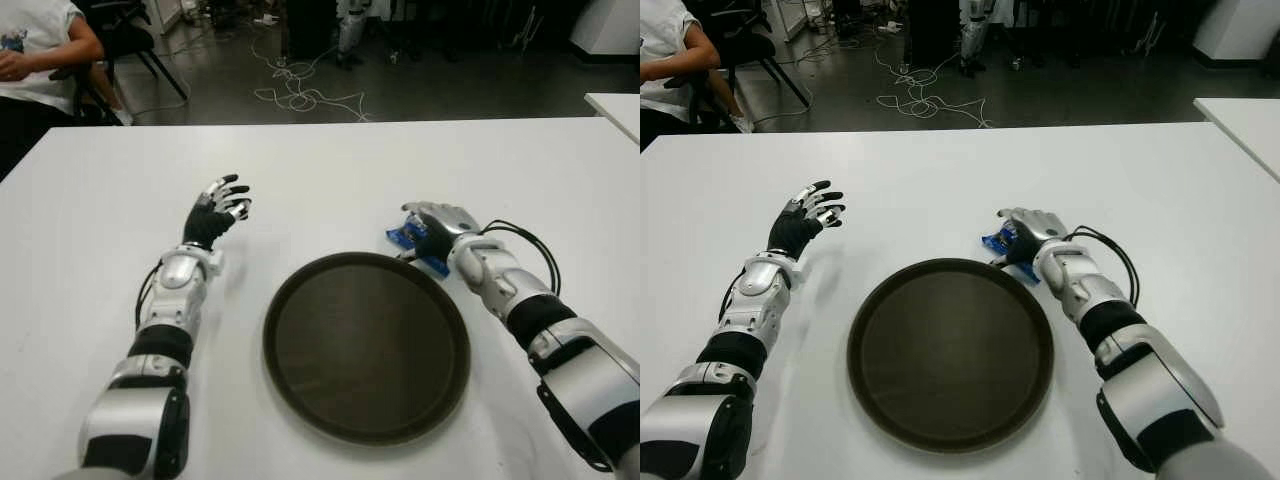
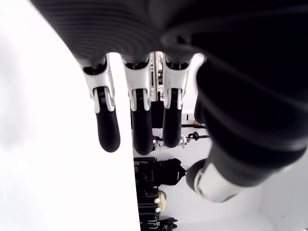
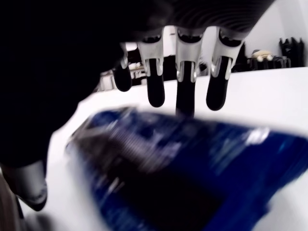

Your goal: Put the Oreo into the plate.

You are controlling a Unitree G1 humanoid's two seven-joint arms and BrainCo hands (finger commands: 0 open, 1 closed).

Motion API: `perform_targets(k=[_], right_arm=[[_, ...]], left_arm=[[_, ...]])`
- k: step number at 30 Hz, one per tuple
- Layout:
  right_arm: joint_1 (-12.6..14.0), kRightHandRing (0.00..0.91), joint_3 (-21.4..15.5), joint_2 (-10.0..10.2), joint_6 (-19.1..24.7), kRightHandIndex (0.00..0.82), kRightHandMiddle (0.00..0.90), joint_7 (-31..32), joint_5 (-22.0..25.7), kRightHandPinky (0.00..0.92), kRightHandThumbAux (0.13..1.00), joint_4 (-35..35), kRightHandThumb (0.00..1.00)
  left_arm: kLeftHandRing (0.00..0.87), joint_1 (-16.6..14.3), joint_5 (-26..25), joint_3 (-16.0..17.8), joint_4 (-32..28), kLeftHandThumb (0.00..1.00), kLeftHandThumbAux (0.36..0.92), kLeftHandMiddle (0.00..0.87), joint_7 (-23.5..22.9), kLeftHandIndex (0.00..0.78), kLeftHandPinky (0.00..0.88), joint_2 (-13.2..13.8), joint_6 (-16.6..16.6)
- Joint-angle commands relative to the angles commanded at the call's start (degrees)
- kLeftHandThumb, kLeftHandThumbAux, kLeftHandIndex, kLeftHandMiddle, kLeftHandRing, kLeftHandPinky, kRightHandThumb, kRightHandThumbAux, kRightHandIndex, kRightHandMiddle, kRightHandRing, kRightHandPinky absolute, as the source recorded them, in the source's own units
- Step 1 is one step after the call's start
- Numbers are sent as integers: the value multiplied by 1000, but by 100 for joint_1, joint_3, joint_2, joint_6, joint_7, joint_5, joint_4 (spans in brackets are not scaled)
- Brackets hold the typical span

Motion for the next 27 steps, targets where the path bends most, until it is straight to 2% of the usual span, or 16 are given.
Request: perform_targets(k=[7,16,20,27], right_arm=[[32,254,25,15,-8,141,211,171,37,292,623,-96,0],[31,228,43,28,135,126,197,212,-13,243,624,-131,0],[15,252,71,41,219,135,209,178,-46,290,626,-114,0],[4,273,78,53,244,146,227,64,-51,313,633,-62,0]], left_arm=[[269,5,-32,20,-17,221,802,263,-11,182,326,-13,10],[264,14,-37,23,-57,219,807,260,-22,178,319,-19,35],[261,36,-23,12,-118,227,812,258,-15,176,323,-11,70],[265,57,-40,23,-173,249,810,263,-24,180,327,-12,130]])
